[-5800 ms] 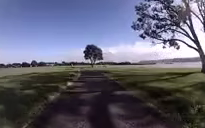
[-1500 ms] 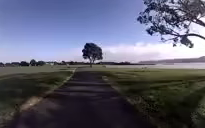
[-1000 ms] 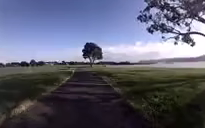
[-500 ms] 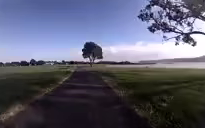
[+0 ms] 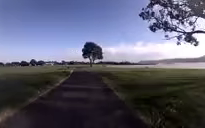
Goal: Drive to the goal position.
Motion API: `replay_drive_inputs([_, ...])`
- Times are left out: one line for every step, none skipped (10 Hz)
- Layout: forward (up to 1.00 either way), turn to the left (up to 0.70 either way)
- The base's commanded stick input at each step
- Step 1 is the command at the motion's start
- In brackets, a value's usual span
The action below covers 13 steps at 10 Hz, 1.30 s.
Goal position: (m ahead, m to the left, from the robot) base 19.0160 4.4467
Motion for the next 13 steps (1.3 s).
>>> replay_drive_inputs([0.45,0.01])
replay_drive_inputs([0.45,0.04])
replay_drive_inputs([0.45,0.11])
replay_drive_inputs([0.45,0.21])
replay_drive_inputs([0.45,0.27])
replay_drive_inputs([0.45,0.27])
replay_drive_inputs([0.45,0.27])
replay_drive_inputs([0.45,0.27])
replay_drive_inputs([0.45,0.27])
replay_drive_inputs([0.45,0.27])
replay_drive_inputs([0.45,0.27])
replay_drive_inputs([0.45,0.27])
replay_drive_inputs([0.45,0.27])
